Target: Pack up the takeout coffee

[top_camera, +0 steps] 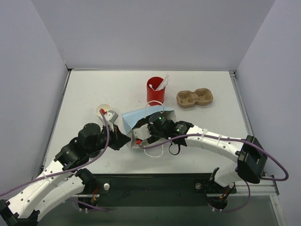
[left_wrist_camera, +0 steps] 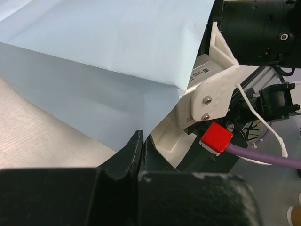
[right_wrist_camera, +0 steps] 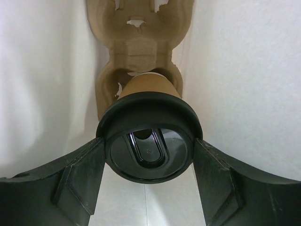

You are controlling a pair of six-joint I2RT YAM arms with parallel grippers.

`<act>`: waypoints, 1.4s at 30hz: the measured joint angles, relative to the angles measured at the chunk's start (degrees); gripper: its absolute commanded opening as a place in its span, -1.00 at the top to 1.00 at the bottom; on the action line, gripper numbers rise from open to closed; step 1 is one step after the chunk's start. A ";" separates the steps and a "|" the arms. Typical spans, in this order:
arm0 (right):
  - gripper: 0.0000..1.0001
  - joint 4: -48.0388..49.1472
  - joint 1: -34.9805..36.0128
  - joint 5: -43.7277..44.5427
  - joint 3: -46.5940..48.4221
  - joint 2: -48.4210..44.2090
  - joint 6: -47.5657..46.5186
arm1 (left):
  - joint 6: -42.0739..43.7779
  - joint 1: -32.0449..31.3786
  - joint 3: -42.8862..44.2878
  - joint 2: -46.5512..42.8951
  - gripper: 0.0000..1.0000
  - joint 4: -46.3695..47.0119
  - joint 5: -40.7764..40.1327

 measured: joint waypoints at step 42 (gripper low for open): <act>0.35 2.51 -4.76 -5.33 -1.81 2.45 4.81 | -2.73 1.33 0.28 2.47 1.00 -0.70 0.42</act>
